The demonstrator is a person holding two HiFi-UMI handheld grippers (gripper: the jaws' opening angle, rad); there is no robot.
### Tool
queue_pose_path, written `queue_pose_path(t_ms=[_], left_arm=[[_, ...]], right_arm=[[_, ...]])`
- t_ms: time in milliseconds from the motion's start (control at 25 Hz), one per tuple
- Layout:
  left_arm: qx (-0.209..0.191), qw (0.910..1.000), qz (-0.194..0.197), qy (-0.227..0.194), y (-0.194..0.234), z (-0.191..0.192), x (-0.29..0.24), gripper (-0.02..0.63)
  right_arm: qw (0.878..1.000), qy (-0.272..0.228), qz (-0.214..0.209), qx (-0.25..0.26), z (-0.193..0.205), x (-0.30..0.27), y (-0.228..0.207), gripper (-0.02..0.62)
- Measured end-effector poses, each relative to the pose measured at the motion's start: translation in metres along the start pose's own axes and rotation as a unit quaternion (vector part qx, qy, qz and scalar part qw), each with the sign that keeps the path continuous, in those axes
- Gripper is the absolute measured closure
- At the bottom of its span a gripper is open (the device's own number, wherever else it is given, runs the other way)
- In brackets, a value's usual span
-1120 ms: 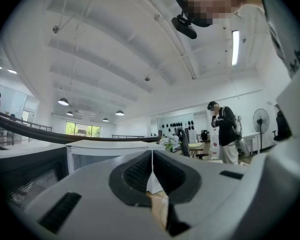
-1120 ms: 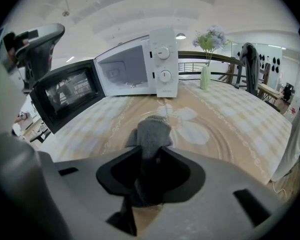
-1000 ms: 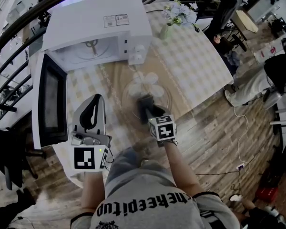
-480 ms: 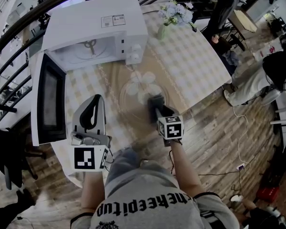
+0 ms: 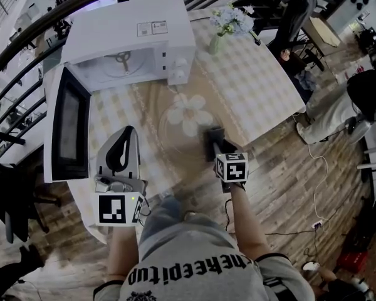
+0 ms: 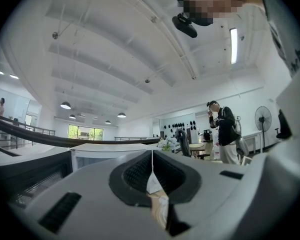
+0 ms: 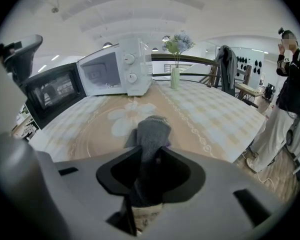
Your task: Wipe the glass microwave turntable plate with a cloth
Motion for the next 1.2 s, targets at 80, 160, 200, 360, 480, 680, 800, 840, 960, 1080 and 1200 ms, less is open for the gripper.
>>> queue_pose_path(t_ms=[80,160,200,360,480,680,800,840,960,1080,1200], left_arm=[[-0.002,1.0000,-0.005,-0.001,0.000,-0.001,0.004,0.595],[-0.003,0.9999,-0.011,-0.001,0.000,-0.002,0.009,0.595],[-0.002,0.9999,-0.013,-0.001,0.000,-0.003,0.010,0.595],[-0.002,0.9998,-0.017,-0.004,-0.007,-0.007,0.017,0.595],[-0.006,0.9999,-0.012,-0.009,-0.017,-0.014,0.020,0.595],[-0.011,0.9997,-0.007,-0.018,-0.031,-0.023,0.028,0.595],[-0.014,0.9996,-0.007,-0.022,-0.038,-0.028,0.035,0.595],[-0.014,0.9996,-0.007,-0.023,-0.041,-0.030,0.038,0.595],[-0.013,0.9996,-0.006,-0.025,-0.049,-0.034,0.046,0.595],[-0.013,0.9995,-0.004,-0.028,-0.056,-0.038,0.053,0.595],[-0.011,0.9995,-0.005,-0.029,-0.062,-0.042,0.060,0.595]], right_arm=[[1.000,-0.001,0.003,0.002,0.002,0.001,-0.003,0.474],[1.000,-0.004,0.003,0.002,0.002,0.001,-0.004,0.474],[1.000,-0.006,0.002,0.001,0.002,0.000,-0.003,0.474],[1.000,-0.014,-0.007,-0.017,0.002,0.001,-0.004,0.474],[0.999,-0.021,-0.003,-0.029,0.003,0.008,-0.005,0.476],[0.998,-0.051,-0.008,-0.028,0.000,0.029,-0.002,0.476],[0.996,-0.081,-0.018,-0.030,-0.006,0.047,0.000,0.476],[0.995,-0.091,-0.021,-0.030,-0.009,0.054,0.002,0.476],[0.992,-0.118,-0.027,-0.025,-0.014,0.072,0.006,0.474],[0.989,-0.146,-0.031,-0.016,-0.020,0.091,0.010,0.474],[0.985,-0.171,-0.035,-0.011,-0.025,0.109,0.012,0.474]])
Point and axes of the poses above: the fingertips, and each gripper's own axes: x backward along the fingers, y to its left, z out of its underside, the point moved 6 cm from there along x, backward along the fingers, and after that the axes turned 3 degrees about -y, right-handed, at the moved point
